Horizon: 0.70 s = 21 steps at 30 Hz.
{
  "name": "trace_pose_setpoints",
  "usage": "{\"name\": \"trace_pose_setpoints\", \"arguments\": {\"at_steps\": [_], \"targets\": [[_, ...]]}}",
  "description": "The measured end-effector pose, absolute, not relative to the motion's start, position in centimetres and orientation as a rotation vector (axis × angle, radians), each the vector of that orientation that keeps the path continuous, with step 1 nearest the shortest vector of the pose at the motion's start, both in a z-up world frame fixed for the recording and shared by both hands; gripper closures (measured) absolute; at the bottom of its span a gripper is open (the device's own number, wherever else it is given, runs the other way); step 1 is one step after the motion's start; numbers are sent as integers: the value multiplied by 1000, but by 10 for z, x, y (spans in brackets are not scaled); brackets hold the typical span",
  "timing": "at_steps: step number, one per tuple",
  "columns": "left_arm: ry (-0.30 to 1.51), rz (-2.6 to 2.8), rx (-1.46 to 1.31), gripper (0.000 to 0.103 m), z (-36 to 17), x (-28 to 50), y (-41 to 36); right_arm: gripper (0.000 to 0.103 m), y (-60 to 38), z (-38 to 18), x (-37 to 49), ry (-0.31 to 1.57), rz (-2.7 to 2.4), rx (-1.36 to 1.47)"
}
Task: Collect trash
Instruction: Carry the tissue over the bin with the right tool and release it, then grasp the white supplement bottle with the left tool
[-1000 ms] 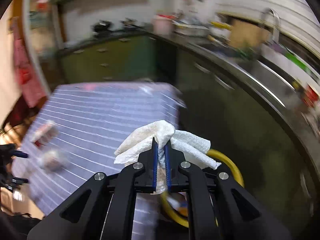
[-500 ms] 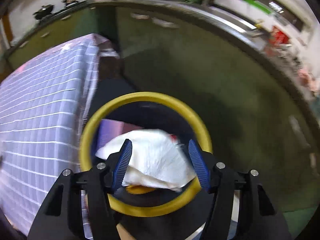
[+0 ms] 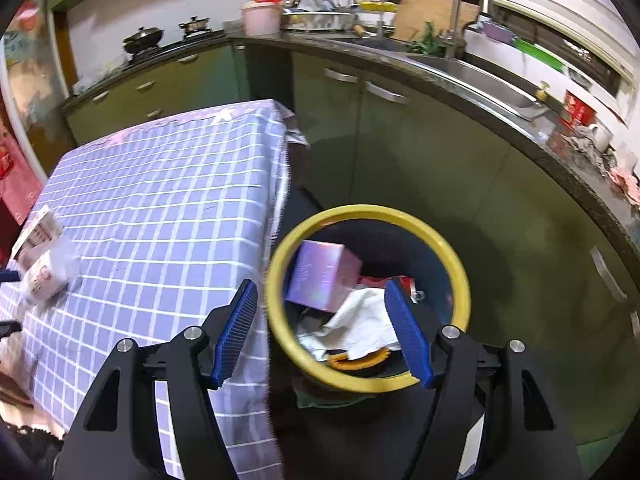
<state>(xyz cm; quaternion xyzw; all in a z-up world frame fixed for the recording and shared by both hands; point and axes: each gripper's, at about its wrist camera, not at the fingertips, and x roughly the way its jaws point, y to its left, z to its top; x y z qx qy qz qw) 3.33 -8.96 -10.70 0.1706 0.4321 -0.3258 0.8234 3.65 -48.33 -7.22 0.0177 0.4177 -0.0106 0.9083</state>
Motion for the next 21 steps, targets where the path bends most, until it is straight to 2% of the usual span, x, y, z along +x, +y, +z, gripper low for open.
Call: {"name": "trace_pose_setpoints", "arguments": {"at_steps": [6, 21], "targets": [[904, -685, 376, 43, -112, 40, -90, 37, -466, -77, 37, 869, 19, 36], [894, -688, 395, 49, -123, 50, -91, 37, -462, -87, 40, 889, 52, 54]]}}
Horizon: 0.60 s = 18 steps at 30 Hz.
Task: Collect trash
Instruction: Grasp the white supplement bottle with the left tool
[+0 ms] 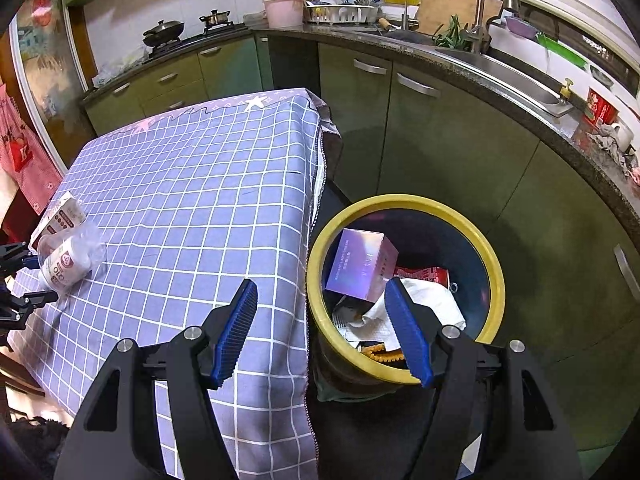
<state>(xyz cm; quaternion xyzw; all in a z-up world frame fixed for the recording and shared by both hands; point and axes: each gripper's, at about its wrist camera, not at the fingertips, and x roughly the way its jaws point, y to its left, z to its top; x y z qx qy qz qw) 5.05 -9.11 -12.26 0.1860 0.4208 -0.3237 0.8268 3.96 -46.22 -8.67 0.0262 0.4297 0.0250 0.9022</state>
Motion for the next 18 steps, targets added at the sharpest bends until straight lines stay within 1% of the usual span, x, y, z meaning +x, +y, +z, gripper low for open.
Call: {"name": "trace_pose_setpoints", "arguments": {"at_steps": [6, 15, 18], "targets": [[876, -694, 381, 49, -122, 53, -91, 37, -461, -88, 40, 891, 56, 57], [860, -700, 380, 57, -122, 54, -92, 37, -461, -93, 40, 902, 62, 62], [856, -698, 381, 58, -123, 54, -93, 37, -461, -94, 40, 906, 65, 63]]}}
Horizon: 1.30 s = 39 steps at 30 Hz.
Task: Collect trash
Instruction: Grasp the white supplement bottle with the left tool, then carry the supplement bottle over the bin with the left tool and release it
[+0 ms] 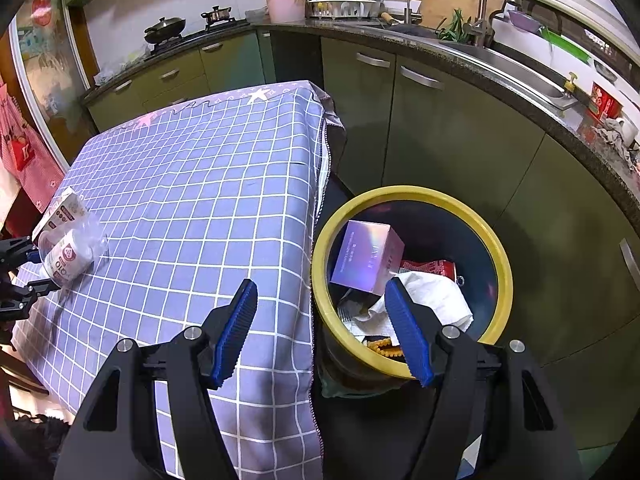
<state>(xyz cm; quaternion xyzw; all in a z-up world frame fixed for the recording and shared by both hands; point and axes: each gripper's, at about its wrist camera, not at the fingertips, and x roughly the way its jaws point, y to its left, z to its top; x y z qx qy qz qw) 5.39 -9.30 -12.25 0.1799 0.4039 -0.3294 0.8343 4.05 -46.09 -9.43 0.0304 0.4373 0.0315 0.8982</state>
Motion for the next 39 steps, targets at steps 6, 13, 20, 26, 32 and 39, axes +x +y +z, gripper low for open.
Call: {"name": "trace_pose_setpoints", "arguments": {"at_steps": [6, 13, 20, 26, 32, 39], "targets": [[855, -675, 378, 58, -121, 54, -92, 37, -462, -93, 39, 899, 64, 68], [841, -672, 382, 58, -109, 46, -91, 37, -461, -94, 39, 898, 68, 70], [852, -670, 396, 58, -101, 29, -84, 37, -460, -94, 38, 898, 81, 74], [859, -637, 379, 58, -95, 10, -65, 37, -456, -93, 39, 893, 91, 74], [833, -616, 369, 58, -77, -8, -54, 37, -454, -90, 39, 885, 101, 71], [787, -704, 387, 58, -50, -9, -80, 37, -461, -85, 30, 867, 90, 78]]}}
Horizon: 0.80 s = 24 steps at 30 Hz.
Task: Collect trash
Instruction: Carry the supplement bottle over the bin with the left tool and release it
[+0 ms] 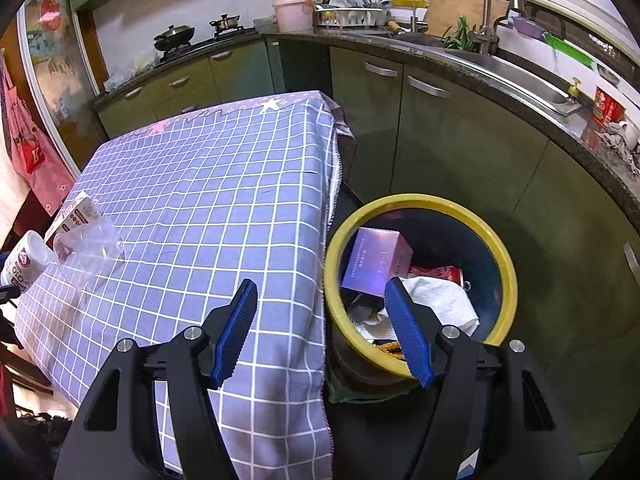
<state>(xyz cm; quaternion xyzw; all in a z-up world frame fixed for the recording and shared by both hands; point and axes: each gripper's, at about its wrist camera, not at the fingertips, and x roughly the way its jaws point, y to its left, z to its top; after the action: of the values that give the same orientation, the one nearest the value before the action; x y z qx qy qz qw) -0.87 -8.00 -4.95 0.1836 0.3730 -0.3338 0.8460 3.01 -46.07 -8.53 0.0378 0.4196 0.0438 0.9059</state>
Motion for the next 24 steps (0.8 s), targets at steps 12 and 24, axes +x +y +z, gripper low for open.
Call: {"name": "trace_pose_setpoints", "arguments": {"at_steps": [12, 24], "targets": [[718, -1025, 501, 58, -25, 46, -254, 37, -546, -79, -17, 808, -70, 203], [821, -1117, 564, 58, -74, 93, -445, 37, -613, -96, -64, 788, -177, 321]]}}
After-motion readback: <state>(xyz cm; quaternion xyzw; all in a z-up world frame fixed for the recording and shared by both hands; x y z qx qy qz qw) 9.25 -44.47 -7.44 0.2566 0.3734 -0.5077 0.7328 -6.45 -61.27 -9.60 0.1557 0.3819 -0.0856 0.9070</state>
